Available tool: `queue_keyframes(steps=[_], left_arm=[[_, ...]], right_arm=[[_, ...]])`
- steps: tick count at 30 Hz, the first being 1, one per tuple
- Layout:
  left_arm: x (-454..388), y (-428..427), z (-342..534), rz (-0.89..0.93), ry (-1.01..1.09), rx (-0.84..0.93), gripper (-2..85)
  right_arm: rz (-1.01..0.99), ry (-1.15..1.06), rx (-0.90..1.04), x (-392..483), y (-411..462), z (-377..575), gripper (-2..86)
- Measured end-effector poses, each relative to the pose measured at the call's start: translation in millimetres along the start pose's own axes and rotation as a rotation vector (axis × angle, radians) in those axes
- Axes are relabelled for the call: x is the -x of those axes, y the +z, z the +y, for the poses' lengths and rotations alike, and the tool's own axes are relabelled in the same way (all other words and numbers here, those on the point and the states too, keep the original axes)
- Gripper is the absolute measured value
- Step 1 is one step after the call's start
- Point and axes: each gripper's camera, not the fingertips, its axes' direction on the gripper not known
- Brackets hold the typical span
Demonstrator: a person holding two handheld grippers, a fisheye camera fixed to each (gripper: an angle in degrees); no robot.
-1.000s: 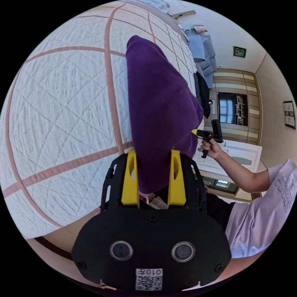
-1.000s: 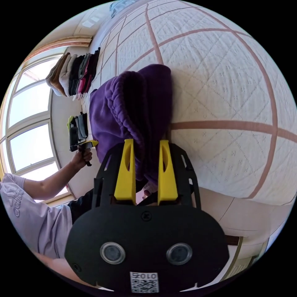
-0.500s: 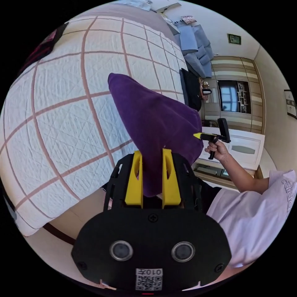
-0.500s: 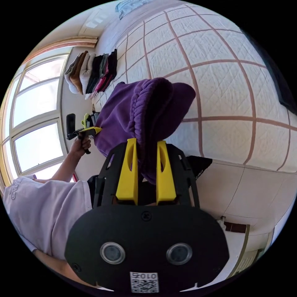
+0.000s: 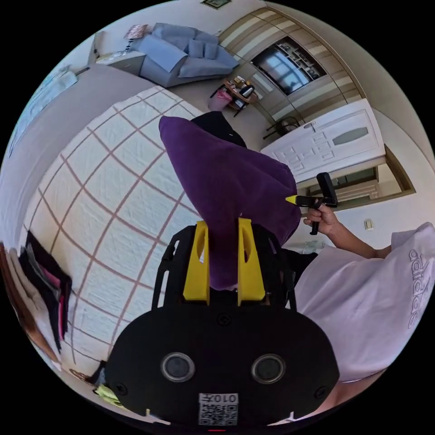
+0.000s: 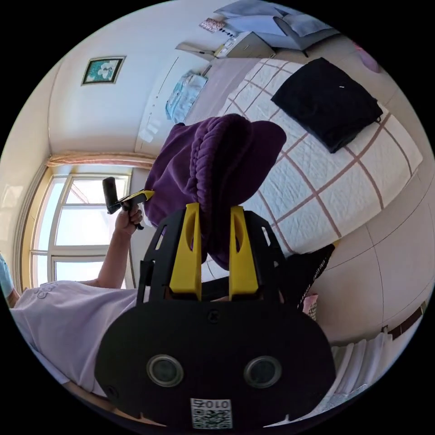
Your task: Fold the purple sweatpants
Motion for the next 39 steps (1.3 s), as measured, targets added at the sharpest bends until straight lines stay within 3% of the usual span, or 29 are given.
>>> queue_keyframes(steps=[8, 16, 20, 22, 24, 28, 33, 35, 39], left_arm=[[-24, 81, -333, 0.001, 0.323, 0.099, 11.0], [-11, 203, -570, -0.033, 0.548, 0.302, 10.2], [23, 317, -620, -0.104, 0.458, 0.405, 8.7], [40, 395, -631, -0.206, 0.376, 0.527, 7.8], [44, 419, -633, -0.282, 0.366, 0.544, 7.4], [44, 390, -647, -0.222, 0.423, 0.450, 7.4], [60, 353, -668, -0.299, 0.221, 0.422, 7.5], [56, 328, -665, -0.288, 0.158, 0.346, 7.2], [7, 256, -604, -0.142, 0.121, 0.009, 6.2]], right_arm=[[0.011, 0.005, -0.391, -70, -125, -81, 8.9], [-0.055, 0.102, -0.596, -155, -109, -123, 9.3], [0.061, 0.269, -0.547, -222, -55, -138, 9.8], [-0.023, 0.387, -0.512, -248, -37, -138, 9.8], [-0.037, 0.362, -0.543, -250, -38, -134, 9.8], [-0.037, 0.334, -0.546, -241, -44, -135, 10.2], [0.035, 0.340, -0.554, -230, -41, -141, 10.6], [0.066, 0.300, -0.501, -227, -44, -149, 10.7], [0.092, 0.282, -0.419, -223, -47, -163, 10.7]])
